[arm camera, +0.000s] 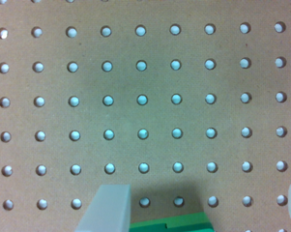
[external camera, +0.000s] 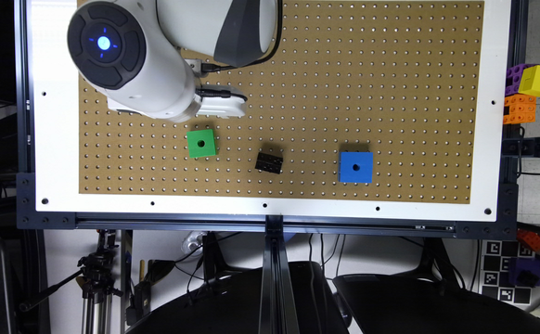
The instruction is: Pick up green block.
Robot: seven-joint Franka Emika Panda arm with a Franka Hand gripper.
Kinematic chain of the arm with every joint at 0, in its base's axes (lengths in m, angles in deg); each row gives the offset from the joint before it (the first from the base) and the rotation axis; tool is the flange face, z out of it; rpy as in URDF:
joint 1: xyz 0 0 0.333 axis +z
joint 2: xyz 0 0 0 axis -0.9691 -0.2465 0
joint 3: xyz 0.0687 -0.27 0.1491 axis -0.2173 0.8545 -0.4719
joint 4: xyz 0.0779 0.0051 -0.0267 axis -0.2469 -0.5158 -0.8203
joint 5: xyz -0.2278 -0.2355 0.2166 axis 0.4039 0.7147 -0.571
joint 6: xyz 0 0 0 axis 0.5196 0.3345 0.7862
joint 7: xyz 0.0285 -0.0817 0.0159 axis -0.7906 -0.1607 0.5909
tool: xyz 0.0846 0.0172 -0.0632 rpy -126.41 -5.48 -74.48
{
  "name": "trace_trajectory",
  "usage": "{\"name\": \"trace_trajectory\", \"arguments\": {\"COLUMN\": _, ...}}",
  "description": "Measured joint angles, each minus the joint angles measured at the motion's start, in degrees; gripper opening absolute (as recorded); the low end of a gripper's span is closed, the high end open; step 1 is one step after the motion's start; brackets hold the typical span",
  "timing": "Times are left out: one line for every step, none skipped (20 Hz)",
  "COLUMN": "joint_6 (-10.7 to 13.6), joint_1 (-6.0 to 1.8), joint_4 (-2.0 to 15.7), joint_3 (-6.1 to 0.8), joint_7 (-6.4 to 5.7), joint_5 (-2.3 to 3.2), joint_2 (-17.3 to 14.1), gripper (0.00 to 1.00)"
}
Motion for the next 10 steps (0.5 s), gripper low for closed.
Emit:
{"name": "trace_trajectory", "arguments": {"joint_6": 0.0, "joint_1": 0.00, "joint_4": -0.01, "joint_3": 0.00, "joint_7": 0.00, "joint_5": 0.00, "joint_2": 0.0, "gripper": 1.00}}
{"name": "trace_trajectory", "arguments": {"joint_6": 0.0, "joint_1": 0.00, "joint_4": -0.01, "joint_3": 0.00, "joint_7": 0.00, "joint_5": 0.00, "joint_2": 0.0, "gripper": 1.00}}
{"name": "trace_trajectory", "arguments": {"joint_6": 0.0, "joint_1": -0.01, "joint_4": 0.00, "joint_3": 0.00, "joint_7": 0.00, "joint_5": 0.00, "joint_2": 0.0, "gripper": 1.00}}
{"name": "trace_trajectory", "arguments": {"joint_6": 0.0, "joint_1": -0.07, "joint_4": 0.04, "joint_3": 0.00, "joint_7": 0.00, "joint_5": 0.01, "joint_2": 0.0, "gripper": 1.00}}
{"name": "trace_trajectory", "arguments": {"joint_6": 0.0, "joint_1": -0.20, "joint_4": 0.15, "joint_3": 0.00, "joint_7": 0.03, "joint_5": 0.05, "joint_2": 0.0, "gripper": 1.00}}
{"name": "trace_trajectory", "arguments": {"joint_6": 0.0, "joint_1": -0.32, "joint_4": 0.32, "joint_3": 0.03, "joint_7": 0.10, "joint_5": 0.07, "joint_2": 0.0, "gripper": 1.00}}
{"name": "trace_trajectory", "arguments": {"joint_6": 0.0, "joint_1": -0.47, "joint_4": 0.61, "joint_3": 0.04, "joint_7": 0.22, "joint_5": 0.07, "joint_2": 0.0, "gripper": 1.00}}
{"name": "trace_trajectory", "arguments": {"joint_6": 0.0, "joint_1": -0.64, "joint_4": 1.02, "joint_3": 0.06, "joint_7": 0.40, "joint_5": 0.07, "joint_2": -0.2, "gripper": 1.00}}
{"name": "trace_trajectory", "arguments": {"joint_6": 0.0, "joint_1": -0.75, "joint_4": 1.29, "joint_3": 0.06, "joint_7": 0.53, "joint_5": 0.07, "joint_2": -0.3, "gripper": 1.00}}
{"name": "trace_trajectory", "arguments": {"joint_6": 0.0, "joint_1": -1.04, "joint_4": 1.97, "joint_3": 0.06, "joint_7": 0.85, "joint_5": 0.07, "joint_2": -0.7, "gripper": 1.00}}
